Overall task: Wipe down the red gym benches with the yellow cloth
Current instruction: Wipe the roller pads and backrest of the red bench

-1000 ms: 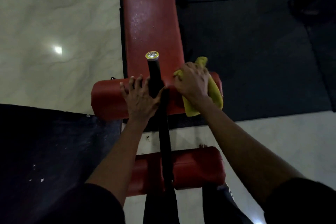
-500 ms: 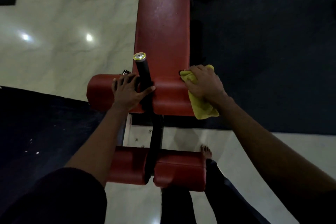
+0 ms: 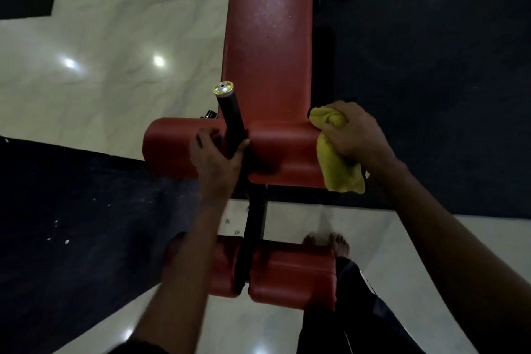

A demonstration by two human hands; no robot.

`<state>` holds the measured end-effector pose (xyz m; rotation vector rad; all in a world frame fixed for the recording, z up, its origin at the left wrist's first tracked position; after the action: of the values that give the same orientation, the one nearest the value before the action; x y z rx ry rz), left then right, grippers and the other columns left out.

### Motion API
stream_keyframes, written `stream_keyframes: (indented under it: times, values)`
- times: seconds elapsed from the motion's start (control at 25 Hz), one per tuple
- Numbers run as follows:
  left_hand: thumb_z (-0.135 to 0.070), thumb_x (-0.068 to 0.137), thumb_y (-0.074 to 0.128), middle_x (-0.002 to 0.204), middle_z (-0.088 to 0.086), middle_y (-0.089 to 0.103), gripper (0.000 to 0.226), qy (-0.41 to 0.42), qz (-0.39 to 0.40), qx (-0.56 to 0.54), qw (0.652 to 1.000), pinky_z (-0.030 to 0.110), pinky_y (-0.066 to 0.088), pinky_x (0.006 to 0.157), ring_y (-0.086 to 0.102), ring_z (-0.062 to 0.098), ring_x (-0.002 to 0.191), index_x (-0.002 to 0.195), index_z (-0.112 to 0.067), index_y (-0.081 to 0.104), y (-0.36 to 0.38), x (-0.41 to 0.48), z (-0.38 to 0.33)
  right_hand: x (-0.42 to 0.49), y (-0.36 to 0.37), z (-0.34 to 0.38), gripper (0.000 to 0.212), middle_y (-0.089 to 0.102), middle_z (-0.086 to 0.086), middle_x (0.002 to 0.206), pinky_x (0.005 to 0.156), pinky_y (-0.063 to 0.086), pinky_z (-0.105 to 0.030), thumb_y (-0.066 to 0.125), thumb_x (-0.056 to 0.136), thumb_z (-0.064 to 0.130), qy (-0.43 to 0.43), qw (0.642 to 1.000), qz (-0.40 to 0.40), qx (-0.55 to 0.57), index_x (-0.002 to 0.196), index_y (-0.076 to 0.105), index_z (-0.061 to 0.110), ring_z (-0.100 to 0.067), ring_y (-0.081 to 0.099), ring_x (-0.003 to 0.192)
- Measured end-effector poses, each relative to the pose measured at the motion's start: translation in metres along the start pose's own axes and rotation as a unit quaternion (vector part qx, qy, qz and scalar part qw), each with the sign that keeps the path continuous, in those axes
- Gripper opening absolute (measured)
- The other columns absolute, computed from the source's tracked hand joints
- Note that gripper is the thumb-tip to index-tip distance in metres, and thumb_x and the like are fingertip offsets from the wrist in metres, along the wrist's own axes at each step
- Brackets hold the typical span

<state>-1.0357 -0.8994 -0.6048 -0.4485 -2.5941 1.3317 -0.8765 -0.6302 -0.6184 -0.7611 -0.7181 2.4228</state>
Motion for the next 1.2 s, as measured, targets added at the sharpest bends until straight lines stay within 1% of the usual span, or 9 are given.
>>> stream_keyframes:
  times: [0.04, 0.12, 0.2, 0.32, 0.4, 0.52, 0.76, 1.04, 1.2]
  values:
    - [-0.046, 0.085, 0.076, 0.121, 0.015, 0.054, 0.06, 0.02, -0.033, -0.038, 0.999, 0.04, 0.042, 0.103, 0.048, 0.02, 0.114, 0.121, -0.002, 0.054, 0.001, -0.023, -0.014, -0.006, -0.004, -0.001, 0.034, 0.054, 0.01, 0.113, 0.087, 0.045, -0.035, 0.064, 0.091, 0.045, -0.005, 1.0, -0.021, 0.016, 0.122, 0.064, 0.031, -0.015, 0.055, 0.104]
    - [-0.034, 0.095, 0.068, 0.136, 0.013, 0.051, 0.051, 0.052, 0.009, -0.083, 0.995, 0.031, 0.038, 0.112, 0.044, 0.015, 0.128, 0.133, -0.003, 0.054, 0.025, -0.057, -0.036, 0.006, 0.001, 0.002, 0.033, 0.058, 0.009, 0.109, 0.085, 0.045, -0.035, 0.064, 0.089, 0.047, 0.0, 0.999, -0.033, 0.015, 0.117, 0.066, 0.031, -0.016, 0.057, 0.1]
    - [-0.035, 0.099, 0.061, 0.156, 0.008, 0.038, 0.056, 0.06, 0.058, -0.083, 0.993, 0.025, 0.022, 0.121, 0.03, 0.019, 0.146, 0.147, -0.01, 0.047, 0.047, -0.065, -0.039, 0.03, 0.011, 0.01, 0.033, 0.063, 0.004, 0.104, 0.082, 0.045, -0.033, 0.061, 0.087, 0.045, 0.031, 0.999, 0.001, -0.009, 0.116, 0.068, 0.031, -0.024, 0.061, 0.102]
    - [-0.04, 0.098, 0.059, 0.161, 0.005, 0.034, 0.062, 0.083, 0.06, -0.071, 0.992, 0.022, 0.016, 0.122, 0.024, 0.02, 0.151, 0.151, -0.012, 0.043, 0.052, -0.057, -0.034, 0.04, 0.014, -0.001, 0.035, 0.064, 0.006, 0.104, 0.081, 0.045, -0.03, 0.06, 0.088, 0.043, 0.057, 0.998, 0.025, 0.028, 0.12, 0.067, 0.031, -0.02, 0.062, 0.101]
    - [-0.039, 0.096, 0.063, 0.159, 0.004, 0.036, 0.062, 0.096, 0.052, -0.081, 0.991, 0.024, 0.02, 0.122, 0.027, 0.02, 0.149, 0.15, -0.013, 0.046, 0.05, -0.056, -0.031, 0.005, 0.005, -0.013, 0.034, 0.062, 0.014, 0.106, 0.079, 0.047, -0.024, 0.062, 0.089, 0.042, 0.033, 0.993, -0.043, 0.106, 0.121, 0.066, 0.032, -0.007, 0.06, 0.096]
    - [-0.033, 0.092, 0.071, 0.154, 0.003, 0.043, 0.059, 0.081, 0.032, -0.105, 0.991, 0.025, 0.027, 0.12, 0.036, 0.017, 0.145, 0.145, -0.014, 0.054, 0.044, -0.055, -0.03, -0.056, -0.001, -0.027, 0.046, 0.055, 0.017, 0.129, 0.095, 0.044, -0.016, 0.061, 0.086, 0.025, -0.036, 0.967, -0.18, 0.178, 0.132, 0.061, 0.03, -0.001, 0.055, 0.113]
    - [-0.033, 0.087, 0.077, 0.143, -0.006, 0.051, 0.055, 0.055, 0.035, -0.137, 0.988, 0.041, 0.045, 0.112, 0.048, 0.007, 0.135, 0.138, -0.017, 0.061, 0.033, -0.038, -0.019, -0.111, 0.027, -0.038, 0.055, 0.048, 0.007, 0.148, 0.109, 0.043, -0.052, 0.058, 0.085, 0.021, -0.09, 0.945, -0.268, 0.163, 0.14, 0.056, 0.022, -0.022, 0.045, 0.136]
    - [-0.033, 0.083, 0.08, 0.135, -0.007, 0.055, 0.058, 0.025, 0.069, -0.173, 0.982, 0.039, 0.047, 0.11, 0.054, 0.006, 0.128, 0.137, -0.021, 0.063, 0.03, -0.03, -0.007, -0.038, 0.0, -0.001, 0.042, 0.058, 0.011, 0.137, 0.1, 0.048, -0.045, 0.061, 0.092, 0.04, -0.109, 0.97, -0.212, 0.041, 0.134, 0.06, 0.03, -0.017, 0.052, 0.123]
    - [-0.027, 0.085, 0.079, 0.143, -0.006, 0.057, 0.058, 0.037, 0.125, -0.163, 0.978, 0.037, 0.046, 0.112, 0.055, 0.005, 0.13, 0.14, -0.024, 0.059, 0.026, -0.028, -0.007, -0.078, 0.022, -0.015, 0.061, 0.042, 0.001, 0.149, 0.111, 0.039, -0.05, 0.068, 0.092, 0.038, -0.09, 0.967, -0.239, 0.017, 0.146, 0.044, 0.024, -0.02, 0.039, 0.135]
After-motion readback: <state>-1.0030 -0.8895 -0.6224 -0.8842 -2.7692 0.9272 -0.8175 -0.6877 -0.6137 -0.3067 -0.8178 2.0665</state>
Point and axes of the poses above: each hand's wrist, its own x-axis towards the middle knuckle, its own y-axis out of the palm, z = x × y, the point moved 10 cm from there along x, towards the middle knuckle
